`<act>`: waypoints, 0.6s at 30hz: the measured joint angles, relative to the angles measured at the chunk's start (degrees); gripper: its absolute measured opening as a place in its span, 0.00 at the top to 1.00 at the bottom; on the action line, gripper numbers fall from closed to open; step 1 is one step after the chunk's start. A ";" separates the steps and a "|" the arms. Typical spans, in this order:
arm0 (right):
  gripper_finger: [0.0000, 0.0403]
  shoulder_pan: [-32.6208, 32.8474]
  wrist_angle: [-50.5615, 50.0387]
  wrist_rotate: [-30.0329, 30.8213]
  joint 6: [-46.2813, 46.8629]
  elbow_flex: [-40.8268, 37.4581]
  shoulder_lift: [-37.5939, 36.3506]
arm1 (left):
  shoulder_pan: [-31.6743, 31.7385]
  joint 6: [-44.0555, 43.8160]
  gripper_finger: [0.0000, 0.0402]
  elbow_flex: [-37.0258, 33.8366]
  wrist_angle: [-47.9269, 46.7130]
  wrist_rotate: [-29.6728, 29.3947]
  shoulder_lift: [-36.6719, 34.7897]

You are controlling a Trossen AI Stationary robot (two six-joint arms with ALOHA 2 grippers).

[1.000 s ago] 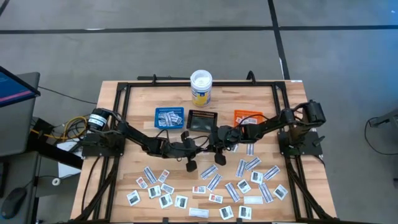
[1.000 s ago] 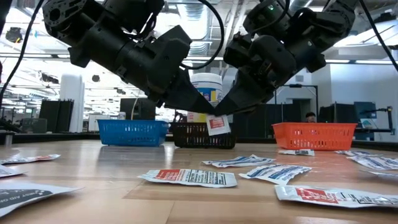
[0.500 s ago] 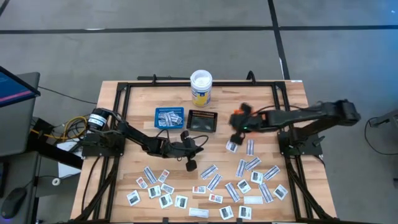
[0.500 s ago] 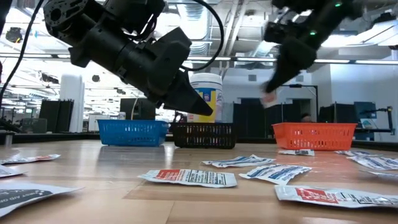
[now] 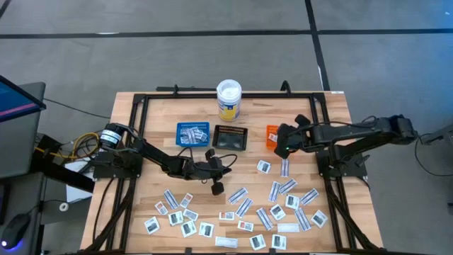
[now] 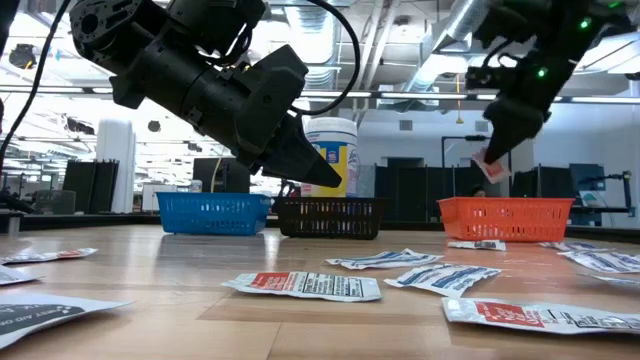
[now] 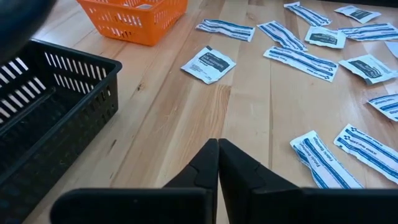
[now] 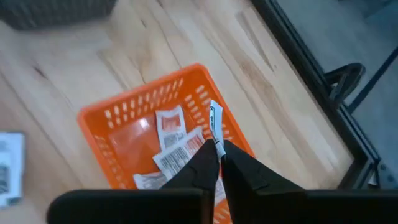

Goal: Pick & Place First Aid Supplies
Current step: Put the orange ointment pack into the orange bin, then put the black towelette pack into the black bin

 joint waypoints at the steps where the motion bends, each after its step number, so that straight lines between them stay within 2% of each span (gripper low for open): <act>1: 0.94 -0.24 0.12 0.04 -0.65 -0.03 0.75 | 0.02 0.00 0.97 0.00 0.00 0.00 0.00; 10: 0.80 -1.90 2.10 0.01 -3.83 0.11 5.30 | 0.02 0.00 0.97 0.00 -0.02 0.02 0.00; 18: 0.76 1.86 2.36 -1.09 -3.39 2.65 5.22 | 0.02 0.00 0.97 0.00 -0.23 0.02 0.02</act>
